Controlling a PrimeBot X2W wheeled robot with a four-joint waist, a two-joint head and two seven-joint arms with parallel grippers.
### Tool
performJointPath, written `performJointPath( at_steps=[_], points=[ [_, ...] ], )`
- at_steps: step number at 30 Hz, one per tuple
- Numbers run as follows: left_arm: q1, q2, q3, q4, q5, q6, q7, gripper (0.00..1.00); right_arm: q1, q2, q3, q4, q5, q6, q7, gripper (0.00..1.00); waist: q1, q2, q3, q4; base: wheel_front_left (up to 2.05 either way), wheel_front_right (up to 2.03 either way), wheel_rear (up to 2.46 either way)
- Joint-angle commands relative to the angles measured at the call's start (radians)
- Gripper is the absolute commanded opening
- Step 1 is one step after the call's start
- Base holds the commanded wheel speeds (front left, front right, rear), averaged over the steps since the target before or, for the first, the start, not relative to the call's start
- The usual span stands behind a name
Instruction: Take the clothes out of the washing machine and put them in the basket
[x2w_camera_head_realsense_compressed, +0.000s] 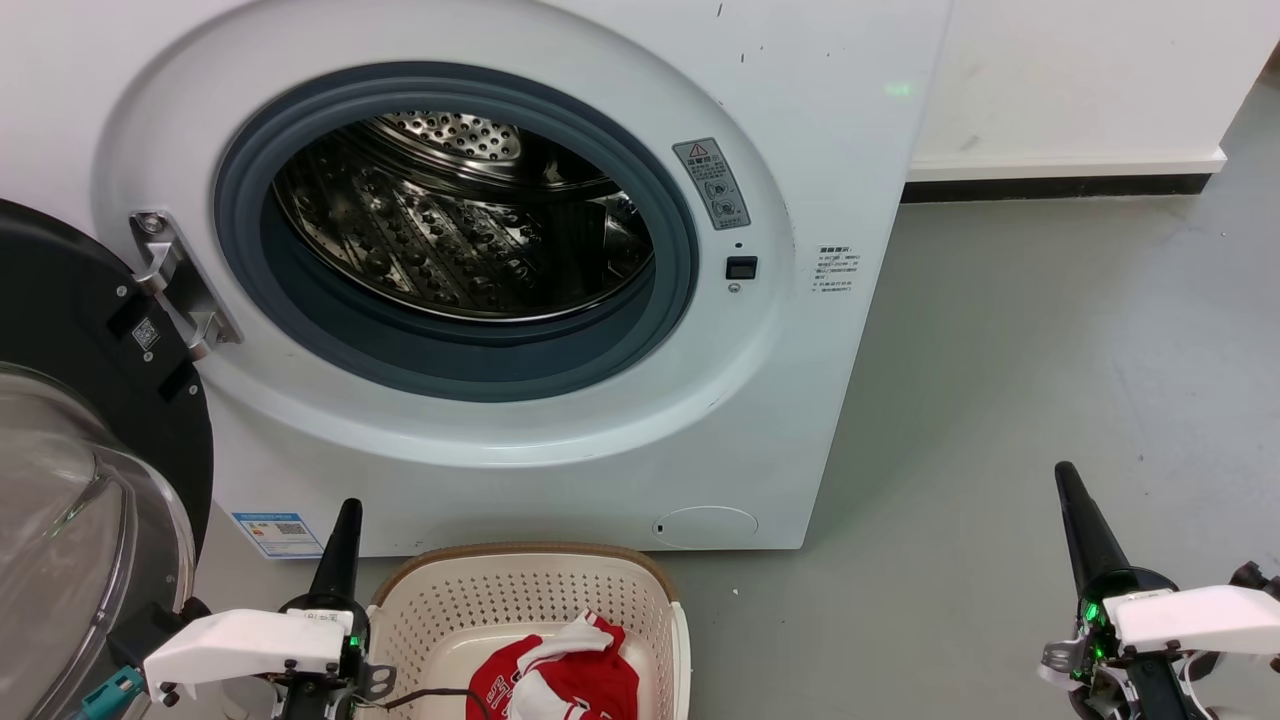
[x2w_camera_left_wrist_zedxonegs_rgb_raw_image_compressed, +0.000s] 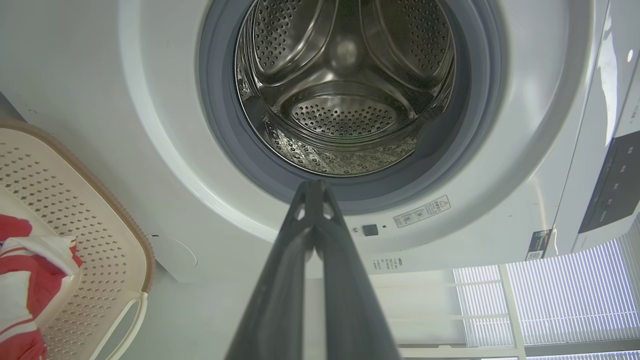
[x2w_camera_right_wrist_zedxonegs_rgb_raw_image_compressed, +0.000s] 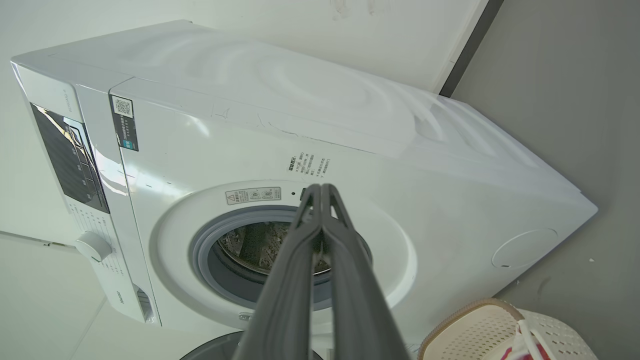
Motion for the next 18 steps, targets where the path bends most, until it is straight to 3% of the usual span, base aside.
performJointPath(
  at_steps=[1, 18],
  points=[
    [-0.019, 0.002, 0.003, -0.002, -0.018, -0.006, 0.007, 0.00, -0.018, -0.003, -0.004, 0.001, 0.019, 0.000, 0.007, 0.00, -0.0001, 0.0000, 0.000, 0.000, 0.00, 0.00, 0.00],
    [-0.034, 0.002, 0.012, 0.012, -0.164, -0.021, 0.041, 0.00, -0.037, 0.001, -0.019, 0.025, 0.153, 0.000, 0.045, 0.00, -0.0001, 0.0000, -0.004, 0.008, 0.00, 0.00, 0.00]
  ],
)
